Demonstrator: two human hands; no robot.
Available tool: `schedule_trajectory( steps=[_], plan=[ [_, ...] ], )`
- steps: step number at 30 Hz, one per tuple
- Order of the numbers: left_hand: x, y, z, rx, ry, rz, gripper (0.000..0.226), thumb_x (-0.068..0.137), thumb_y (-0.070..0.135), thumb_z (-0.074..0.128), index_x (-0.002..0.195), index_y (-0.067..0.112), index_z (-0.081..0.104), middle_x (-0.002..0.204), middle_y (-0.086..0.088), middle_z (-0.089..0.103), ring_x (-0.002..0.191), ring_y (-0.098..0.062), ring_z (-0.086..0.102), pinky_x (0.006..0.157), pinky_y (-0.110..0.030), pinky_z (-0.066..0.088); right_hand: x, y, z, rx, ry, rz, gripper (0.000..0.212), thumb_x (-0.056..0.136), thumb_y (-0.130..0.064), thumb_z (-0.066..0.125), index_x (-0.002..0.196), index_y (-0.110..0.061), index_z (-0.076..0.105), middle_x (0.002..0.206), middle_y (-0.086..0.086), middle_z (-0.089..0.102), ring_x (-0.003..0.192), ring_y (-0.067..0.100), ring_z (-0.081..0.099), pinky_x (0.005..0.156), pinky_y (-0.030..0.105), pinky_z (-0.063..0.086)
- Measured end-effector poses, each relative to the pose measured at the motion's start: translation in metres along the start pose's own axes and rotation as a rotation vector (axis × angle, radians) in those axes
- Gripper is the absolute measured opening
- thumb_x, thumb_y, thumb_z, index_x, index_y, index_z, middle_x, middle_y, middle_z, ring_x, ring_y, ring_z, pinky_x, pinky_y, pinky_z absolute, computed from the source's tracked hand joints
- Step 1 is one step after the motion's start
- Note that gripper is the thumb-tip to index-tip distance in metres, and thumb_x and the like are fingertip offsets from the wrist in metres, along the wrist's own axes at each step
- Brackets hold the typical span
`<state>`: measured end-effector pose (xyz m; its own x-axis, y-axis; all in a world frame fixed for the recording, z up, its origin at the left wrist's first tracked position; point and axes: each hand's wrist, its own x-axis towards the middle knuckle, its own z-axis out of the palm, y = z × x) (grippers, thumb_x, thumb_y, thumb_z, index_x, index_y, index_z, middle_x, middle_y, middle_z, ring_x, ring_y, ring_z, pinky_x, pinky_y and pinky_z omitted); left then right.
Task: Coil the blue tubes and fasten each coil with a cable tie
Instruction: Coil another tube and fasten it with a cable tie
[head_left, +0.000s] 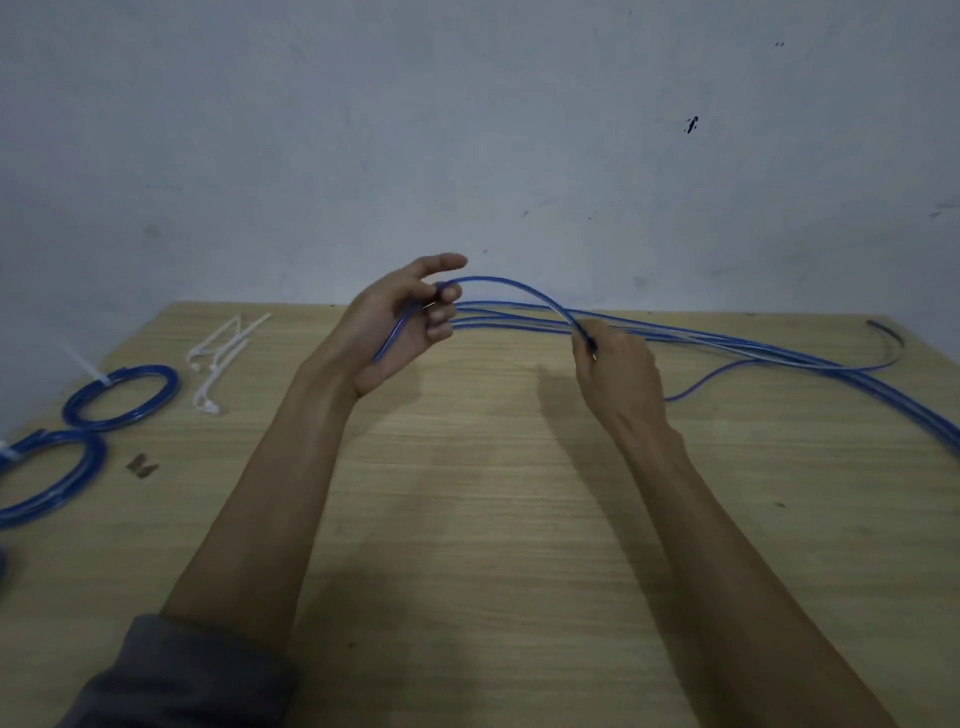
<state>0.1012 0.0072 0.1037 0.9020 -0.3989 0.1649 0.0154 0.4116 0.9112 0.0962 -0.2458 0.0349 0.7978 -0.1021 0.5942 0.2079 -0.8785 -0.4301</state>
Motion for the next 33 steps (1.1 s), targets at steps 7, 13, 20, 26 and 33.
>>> schedule_trajectory(
  steps=[7, 13, 20, 26, 33],
  plan=[
    [0.005, -0.026, 0.013, 0.314, 0.181, -0.204, 0.029, 0.106, 0.029, 0.046, 0.105, 0.006, 0.063, 0.060, 0.004, 0.048, 0.041, -0.002, 0.034, 0.037, -0.014, 0.023, 0.000, 0.002, 0.004, 0.274, -0.025, 0.235, 0.023, 0.101, -0.022, 0.050, 0.094, -0.010, 0.068, 0.076, 0.008, 0.070, 0.076, 0.030, 0.066, 0.074, 0.040, 0.052],
    [0.012, -0.029, 0.021, -0.171, 0.109, -0.144, 0.027, 0.102, 0.013, 0.033, 0.100, 0.006, 0.059, 0.065, 0.003, 0.043, 0.052, -0.007, 0.030, 0.049, -0.020, 0.024, -0.004, -0.024, 0.004, 0.249, -0.276, 0.080, 0.023, 0.097, -0.006, 0.044, 0.114, -0.004, 0.060, 0.091, 0.015, 0.068, 0.085, 0.035, 0.063, 0.073, 0.038, 0.045],
    [0.015, -0.034, 0.026, 0.319, 0.405, 0.386, 0.018, 0.107, 0.002, 0.034, 0.109, 0.004, 0.052, 0.087, -0.007, 0.067, 0.071, -0.013, 0.062, 0.074, -0.026, 0.054, -0.021, -0.045, 0.016, 0.072, -0.505, -0.023, 0.032, 0.096, -0.035, 0.059, 0.122, -0.026, 0.044, 0.103, -0.004, 0.069, 0.094, 0.024, 0.061, 0.081, 0.042, 0.051],
    [0.022, -0.060, 0.005, 0.749, 0.450, 0.484, 0.019, 0.107, 0.008, 0.031, 0.113, 0.009, 0.050, 0.095, -0.003, 0.068, 0.088, -0.015, 0.068, 0.087, -0.037, 0.056, -0.017, -0.038, 0.010, 0.054, -0.372, -0.226, 0.019, 0.098, -0.021, 0.057, 0.115, -0.017, 0.064, 0.109, 0.003, 0.061, 0.095, 0.031, 0.062, 0.079, 0.047, 0.051],
    [0.015, -0.079, 0.003, 1.176, 0.174, 0.259, 0.028, 0.100, 0.010, 0.032, 0.120, 0.010, 0.052, 0.084, 0.005, 0.063, 0.078, -0.016, 0.063, 0.079, -0.043, 0.053, -0.004, -0.050, -0.001, -0.060, -0.295, -0.430, 0.024, 0.102, -0.025, 0.053, 0.115, -0.020, 0.071, 0.101, 0.005, 0.060, 0.096, 0.032, 0.061, 0.074, 0.042, 0.044]
  ],
)
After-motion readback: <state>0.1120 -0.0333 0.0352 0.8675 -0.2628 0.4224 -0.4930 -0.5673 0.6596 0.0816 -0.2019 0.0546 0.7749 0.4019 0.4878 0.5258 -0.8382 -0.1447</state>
